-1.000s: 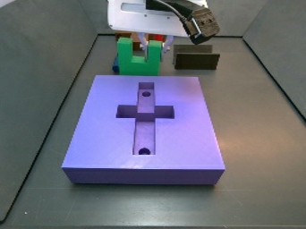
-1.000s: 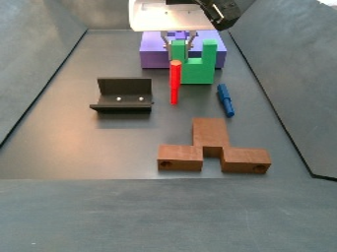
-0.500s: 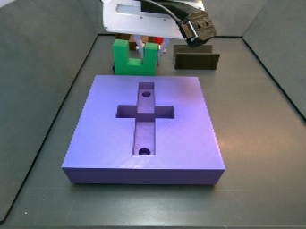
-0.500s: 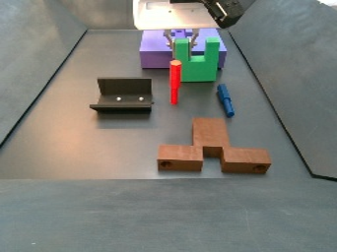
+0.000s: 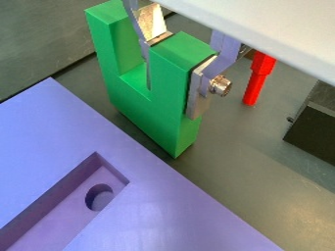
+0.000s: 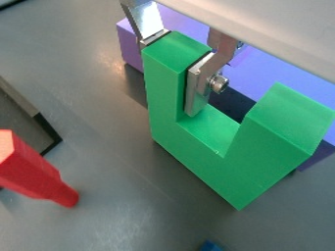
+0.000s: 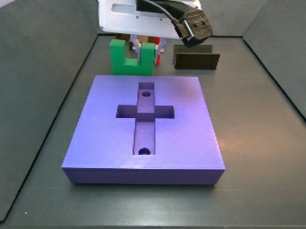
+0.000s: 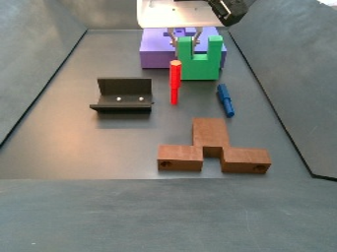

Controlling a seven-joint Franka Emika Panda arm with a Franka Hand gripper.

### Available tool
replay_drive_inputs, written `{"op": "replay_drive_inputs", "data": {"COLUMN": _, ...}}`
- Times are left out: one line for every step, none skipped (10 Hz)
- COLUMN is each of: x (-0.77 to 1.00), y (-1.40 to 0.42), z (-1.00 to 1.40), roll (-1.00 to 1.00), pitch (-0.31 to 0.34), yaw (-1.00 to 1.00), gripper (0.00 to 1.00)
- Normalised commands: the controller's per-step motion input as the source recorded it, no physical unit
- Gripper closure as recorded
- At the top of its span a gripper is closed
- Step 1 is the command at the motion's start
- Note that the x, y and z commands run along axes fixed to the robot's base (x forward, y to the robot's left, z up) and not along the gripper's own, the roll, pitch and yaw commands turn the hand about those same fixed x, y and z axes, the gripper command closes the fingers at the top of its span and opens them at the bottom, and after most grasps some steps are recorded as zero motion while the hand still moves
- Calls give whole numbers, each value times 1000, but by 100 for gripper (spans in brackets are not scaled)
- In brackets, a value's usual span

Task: Pick up the green object. Move up. Move to above the board. Insert the green object.
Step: Move up, then move to above the board.

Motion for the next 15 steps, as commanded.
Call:
{"op": "replay_drive_inputs", "data": {"x": 0, "y": 0, "z": 833, "roll": 0, "pitch": 0, "yaw": 0, "gripper": 100}}
{"op": "replay_drive_inputs", "data": {"x": -20, "y": -47, "z": 821, "roll": -3, "pitch": 11, "yaw": -30, "gripper": 100}}
{"op": "replay_drive_inputs", "data": {"x": -51, "y": -46, "z": 685, "roll": -19, "pitch": 41, "yaw": -25, "gripper": 100}}
{"op": "replay_drive_inputs", "data": {"x": -25, "y": -14, "z": 379, "roll": -63, "pitch": 31, "yaw": -11, "gripper": 100}}
{"op": "replay_drive_inputs", "data": {"x": 0, "y": 0, "z": 1400, "roll": 0, "pitch": 0, "yaw": 0, "gripper": 100}}
{"op": "replay_drive_inputs", "data": {"x": -11, "y": 2, "z": 1400, "roll": 15, "pitch": 23, "yaw": -3, "gripper": 100}}
{"op": "replay_drive_inputs", "data": {"x": -39, "y": 1, "z": 1400, "roll": -18, "pitch": 26, "yaw": -2, "gripper": 100}}
{"op": "replay_drive_inputs", "data": {"x": 3, "y": 9, "z": 1400, "roll": -28, "pitch": 27, "yaw": -4, "gripper": 100}}
{"op": "replay_drive_inputs", "data": {"x": 35, "y": 0, "z": 1400, "roll": -25, "pitch": 55, "yaw": -1, "gripper": 100}}
{"op": "replay_drive_inputs", "data": {"x": 27, "y": 3, "z": 685, "roll": -14, "pitch": 94, "yaw": -6, "gripper": 100}}
{"op": "replay_drive_inputs", "data": {"x": 28, "y": 2, "z": 353, "roll": -25, "pitch": 73, "yaw": -7, "gripper": 100}}
{"op": "replay_drive_inputs", "data": {"x": 27, "y": 4, "z": 199, "roll": -28, "pitch": 56, "yaw": -3, "gripper": 100}}
{"op": "replay_drive_inputs", "data": {"x": 47, "y": -1400, "z": 425, "roll": -104, "pitch": 93, "yaw": 160, "gripper": 100}}
{"op": "replay_drive_inputs", "data": {"x": 42, "y": -1400, "z": 391, "roll": -29, "pitch": 96, "yaw": 140, "gripper": 100}}
{"op": "replay_drive_inputs", "data": {"x": 69, "y": -1400, "z": 394, "roll": 21, "pitch": 108, "yaw": 101, "gripper": 100}}
